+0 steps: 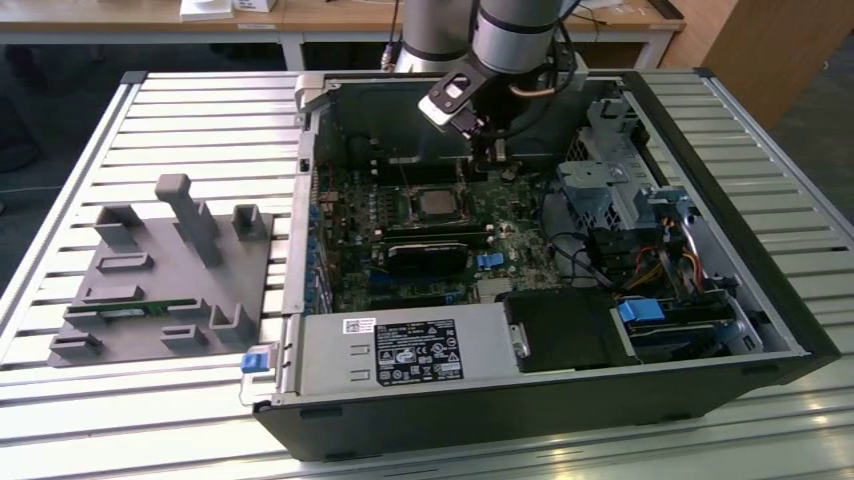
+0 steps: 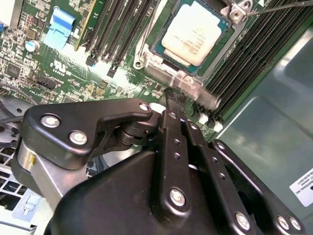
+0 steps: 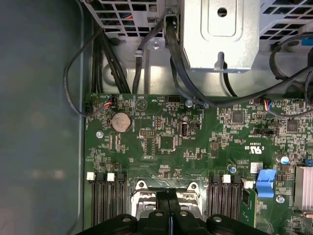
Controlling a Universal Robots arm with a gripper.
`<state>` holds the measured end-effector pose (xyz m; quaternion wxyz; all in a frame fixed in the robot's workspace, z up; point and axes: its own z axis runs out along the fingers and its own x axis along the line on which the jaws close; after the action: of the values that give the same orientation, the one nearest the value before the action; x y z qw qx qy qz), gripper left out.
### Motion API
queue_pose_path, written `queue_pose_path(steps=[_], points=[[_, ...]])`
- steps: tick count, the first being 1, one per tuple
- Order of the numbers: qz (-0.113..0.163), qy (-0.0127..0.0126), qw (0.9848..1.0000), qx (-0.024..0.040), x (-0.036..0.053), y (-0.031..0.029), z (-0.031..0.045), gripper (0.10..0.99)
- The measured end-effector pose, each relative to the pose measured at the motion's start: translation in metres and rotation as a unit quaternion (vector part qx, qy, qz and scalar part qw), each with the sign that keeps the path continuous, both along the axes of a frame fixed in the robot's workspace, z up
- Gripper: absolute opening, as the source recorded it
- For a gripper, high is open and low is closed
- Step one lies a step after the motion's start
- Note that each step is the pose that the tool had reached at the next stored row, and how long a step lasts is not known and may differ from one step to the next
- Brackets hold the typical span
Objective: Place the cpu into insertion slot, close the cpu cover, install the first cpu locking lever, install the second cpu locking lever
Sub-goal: 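Close the cpu cover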
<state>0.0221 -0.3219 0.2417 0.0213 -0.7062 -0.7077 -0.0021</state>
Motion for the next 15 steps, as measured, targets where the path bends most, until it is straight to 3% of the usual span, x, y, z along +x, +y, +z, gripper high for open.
queue_pose_path(steps=[15], points=[[0.000,0.0001,1.0000,-0.0002,-0.0119,-0.0001,-0.0045,0.118]])
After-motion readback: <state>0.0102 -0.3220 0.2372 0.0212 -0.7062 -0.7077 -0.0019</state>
